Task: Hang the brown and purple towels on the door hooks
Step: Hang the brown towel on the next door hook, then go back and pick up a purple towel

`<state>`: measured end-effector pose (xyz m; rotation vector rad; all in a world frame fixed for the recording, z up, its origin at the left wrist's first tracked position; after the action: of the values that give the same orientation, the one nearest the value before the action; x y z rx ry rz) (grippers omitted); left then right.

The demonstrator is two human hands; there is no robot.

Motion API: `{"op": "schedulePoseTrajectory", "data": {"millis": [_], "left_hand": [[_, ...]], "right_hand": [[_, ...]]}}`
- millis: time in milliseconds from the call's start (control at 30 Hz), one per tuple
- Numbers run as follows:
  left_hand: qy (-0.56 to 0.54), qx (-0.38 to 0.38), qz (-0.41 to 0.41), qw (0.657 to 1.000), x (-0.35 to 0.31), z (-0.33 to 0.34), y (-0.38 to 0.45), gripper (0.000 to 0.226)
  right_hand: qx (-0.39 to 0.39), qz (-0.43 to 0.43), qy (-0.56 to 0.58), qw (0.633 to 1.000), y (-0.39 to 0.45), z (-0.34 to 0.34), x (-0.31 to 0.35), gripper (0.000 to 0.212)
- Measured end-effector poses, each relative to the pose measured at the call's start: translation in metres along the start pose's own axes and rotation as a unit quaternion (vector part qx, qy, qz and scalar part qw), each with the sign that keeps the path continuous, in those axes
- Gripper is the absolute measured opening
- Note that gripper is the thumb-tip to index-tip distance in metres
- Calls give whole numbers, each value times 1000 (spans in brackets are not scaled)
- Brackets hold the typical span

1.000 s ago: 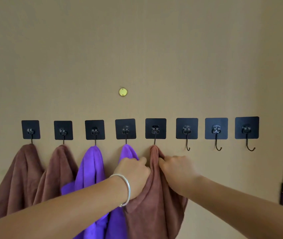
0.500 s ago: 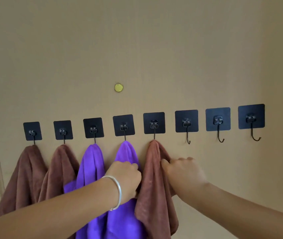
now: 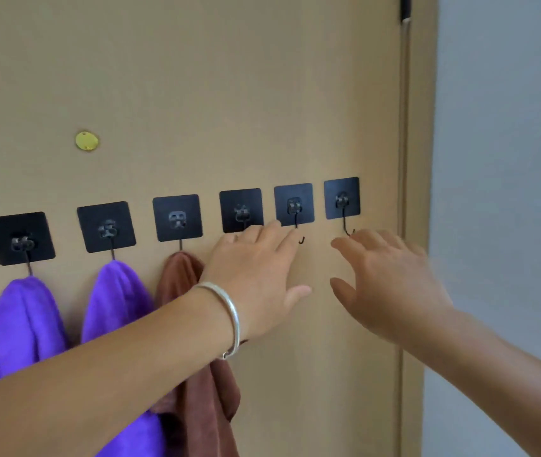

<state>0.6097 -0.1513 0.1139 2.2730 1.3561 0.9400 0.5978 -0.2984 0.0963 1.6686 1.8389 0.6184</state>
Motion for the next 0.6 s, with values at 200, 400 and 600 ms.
{"op": "schedulePoseTrajectory", "data": {"millis": [200,400,600], "left_hand": [[-80,-2,95,992,-73,3,44,84],[-150,-79,238,957,-154,-29,62,82],[-254,-98,374,886,-230,-76,27,83]], "right_hand": [[28,131,-90,987,-47,-20,-77,65],[34,269,-179,946,-123,-69,-112,68],[52,418,-287,860,-222,-156,-98,71]]}}
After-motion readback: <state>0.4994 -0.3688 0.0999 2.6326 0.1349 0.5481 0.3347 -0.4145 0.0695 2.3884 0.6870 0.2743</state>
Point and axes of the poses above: each hand's wrist, its own y-axis towards the middle knuckle, its own z-axis out of the palm, x = y × z, the point moved 6 cm from there along y, towards the middle knuckle
